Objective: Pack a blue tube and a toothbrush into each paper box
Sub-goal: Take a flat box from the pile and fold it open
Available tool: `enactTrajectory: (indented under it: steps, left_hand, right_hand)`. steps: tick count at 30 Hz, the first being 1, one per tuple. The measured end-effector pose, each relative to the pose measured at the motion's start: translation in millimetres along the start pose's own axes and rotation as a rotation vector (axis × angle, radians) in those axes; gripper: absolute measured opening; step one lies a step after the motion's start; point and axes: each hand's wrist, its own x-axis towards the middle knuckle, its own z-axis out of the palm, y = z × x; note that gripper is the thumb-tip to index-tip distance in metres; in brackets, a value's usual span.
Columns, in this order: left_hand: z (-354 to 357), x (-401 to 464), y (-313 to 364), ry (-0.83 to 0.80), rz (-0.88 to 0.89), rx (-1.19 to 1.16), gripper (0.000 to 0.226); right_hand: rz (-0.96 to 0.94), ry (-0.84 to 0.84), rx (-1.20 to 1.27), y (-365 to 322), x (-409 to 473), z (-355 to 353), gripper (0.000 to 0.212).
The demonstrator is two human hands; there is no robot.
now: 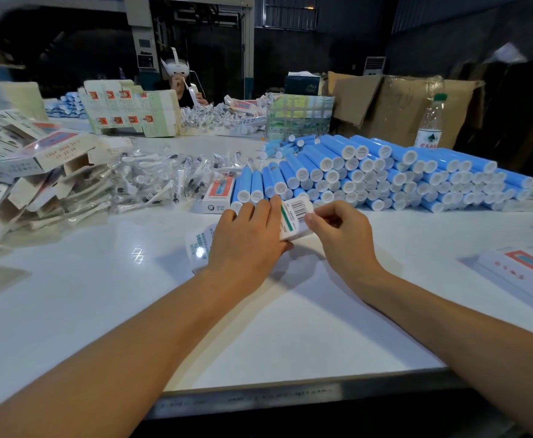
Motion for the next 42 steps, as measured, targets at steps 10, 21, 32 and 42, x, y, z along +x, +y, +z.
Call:
enactTrajectory:
  steps: [10,21,32,42]
  left_hand:
    - [-2,0,3,-0.004,0.009,0.042,0.077]
    - [-5,-1,3,0.001,0.05,0.06,0.078]
    - [-18,9,-6,0.083,-0.075,-0.232,0.074]
    - [-33,20,-18,0.022,-0.727,-2.3,0.027]
  right_hand:
    - [-0.044,-0.012,-0.026,-1,-2,1,0.009]
    - [-0.089,-0.048,-0.023,0,-3,-1,0.014]
    - [-0.135,-0.051,0.205,-6,-4,0,0.017]
    - [-0.186,-0.212,0.039,0,-6,7,0.046]
